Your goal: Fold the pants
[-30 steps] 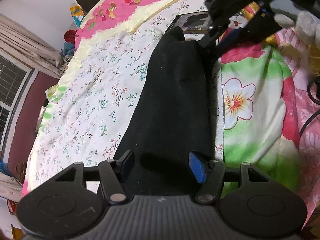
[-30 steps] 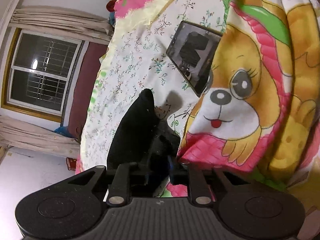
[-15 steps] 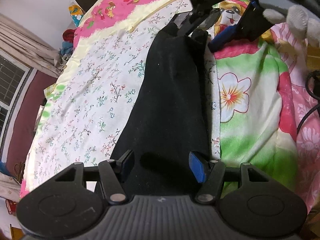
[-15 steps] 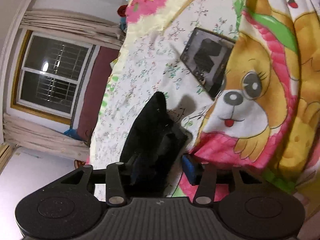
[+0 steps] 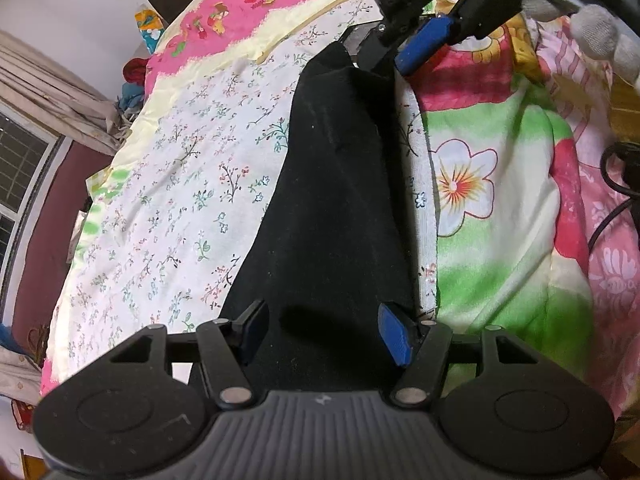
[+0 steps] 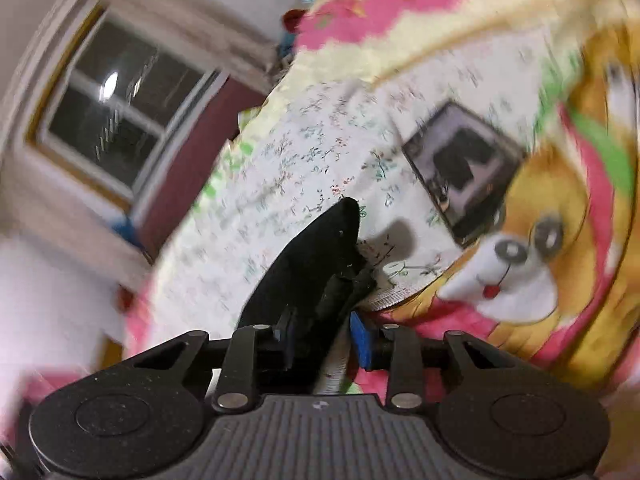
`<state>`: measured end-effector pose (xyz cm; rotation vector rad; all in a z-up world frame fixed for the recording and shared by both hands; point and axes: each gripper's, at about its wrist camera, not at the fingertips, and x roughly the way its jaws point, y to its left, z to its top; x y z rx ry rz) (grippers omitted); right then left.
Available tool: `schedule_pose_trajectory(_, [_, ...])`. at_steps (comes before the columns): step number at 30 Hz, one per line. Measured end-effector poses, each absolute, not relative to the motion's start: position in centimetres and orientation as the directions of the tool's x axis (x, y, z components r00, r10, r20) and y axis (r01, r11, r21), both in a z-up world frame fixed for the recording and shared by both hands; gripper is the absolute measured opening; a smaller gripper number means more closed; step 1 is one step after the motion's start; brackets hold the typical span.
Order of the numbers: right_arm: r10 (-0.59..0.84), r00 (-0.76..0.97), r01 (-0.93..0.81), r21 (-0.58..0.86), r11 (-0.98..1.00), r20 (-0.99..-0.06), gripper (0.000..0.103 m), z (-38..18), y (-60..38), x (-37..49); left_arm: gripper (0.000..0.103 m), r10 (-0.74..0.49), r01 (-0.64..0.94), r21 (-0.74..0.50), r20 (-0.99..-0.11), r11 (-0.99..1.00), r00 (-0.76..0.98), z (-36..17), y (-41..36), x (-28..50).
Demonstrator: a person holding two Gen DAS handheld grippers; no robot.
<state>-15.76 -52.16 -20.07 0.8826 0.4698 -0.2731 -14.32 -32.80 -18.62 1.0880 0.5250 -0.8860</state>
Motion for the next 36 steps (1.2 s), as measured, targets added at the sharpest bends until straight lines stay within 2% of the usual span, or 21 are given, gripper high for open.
schedule_pose_trajectory(3, [-0.055,0.856,0.420,0.630,0.654,-0.514,0.029,-19.6,-52.2,-15.1,0.069,-0.354,0.823,0.538,-0.745,0.182,0.566,-18.7,-32.9,-14.4])
schedule_pose_trajectory(6, [-0.039,0.872,0.403,0.672,0.621,-0.488,0.033,-20.1,-53.0,-14.4,0.069,-0.353,0.825,0.535,-0.747,0.182,0.563,-18.6,-32.8,-14.4])
schedule_pose_trajectory(9, [0.021,0.860,0.415,0.722,0.554,-0.510,0.037,-21.4,-53.9,-14.0,0.069,-0.354,0.829,0.529,-0.752,0.182,0.557,-18.5,-32.7,-14.3])
schedule_pose_trajectory(14, [-0.016,0.832,0.472,0.694,0.543,-0.554,0.037,-21.9,-53.9,-14.8,0.069,-0.355,0.832,0.526,-0.754,0.176,0.552,-18.8,-32.7,-14.2])
schedule_pose_trajectory(15, [-0.008,0.839,0.465,0.709,0.529,-0.545,0.040,-22.0,-53.9,-14.8,0.069,-0.354,0.832,0.525,-0.755,0.177,0.552,-18.8,-32.7,-14.2])
schedule_pose_trajectory(20, [0.084,0.876,0.389,0.798,0.461,-0.476,0.041,-23.7,-54.4,-12.7,0.069,-0.352,0.830,0.528,-0.753,0.179,0.555,-18.7,-32.8,-14.3])
schedule_pose_trajectory(22, [0.112,0.885,0.374,0.832,0.410,-0.453,0.031,-24.5,-54.8,-12.4,0.069,-0.353,0.829,0.530,-0.752,0.177,0.557,-18.5,-32.7,-14.4])
schedule_pose_trajectory(23, [0.115,0.888,0.364,0.832,0.419,-0.446,0.014,-24.1,-54.9,-12.7,0.070,-0.352,0.831,0.527,-0.754,0.179,0.554,-18.5,-32.6,-14.3])
schedule_pose_trajectory(24, [0.120,0.893,0.346,0.832,0.433,-0.434,0.008,-23.7,-55.0,-13.2,0.070,-0.352,0.834,0.522,-0.757,0.181,0.550,-18.5,-32.5,-14.3])
schedule_pose_trajectory(27, [0.161,0.918,0.278,0.878,0.390,-0.362,0.006,-22.7,-55.4,-14.6,0.070,-0.354,0.834,0.511,-0.756,0.207,0.551,-18.2,-32.3,-14.1])
schedule_pose_trajectory(31, [0.205,0.949,0.200,0.960,0.195,-0.239,0.006,-23.8,-56.2,-14.6,0.070,-0.362,0.827,0.499,-0.743,0.261,0.563,-16.8,-31.8,-14.1])
schedule_pose_trajectory(34, [0.178,0.974,0.126,0.988,0.094,-0.141,0.006,-23.5,-57.1,-15.1,0.070,-0.370,0.811,0.513,-0.721,0.283,0.585,-15.4,-30.6,-14.5])
schedule_pose_trajectory(35, [0.150,0.982,0.100,0.991,0.094,-0.114,0.003,-22.9,-57.6,-15.8,0.070,-0.368,0.809,0.508,-0.721,0.295,0.587,-15.1,-30.3,-14.5])
schedule_pose_trajectory(36, [0.122,0.986,0.098,0.990,0.106,-0.111,0.004,-22.2,-58.2,-16.4,0.070,-0.366,0.809,0.497,-0.723,0.314,0.586,-14.8,-30.0,-14.3])
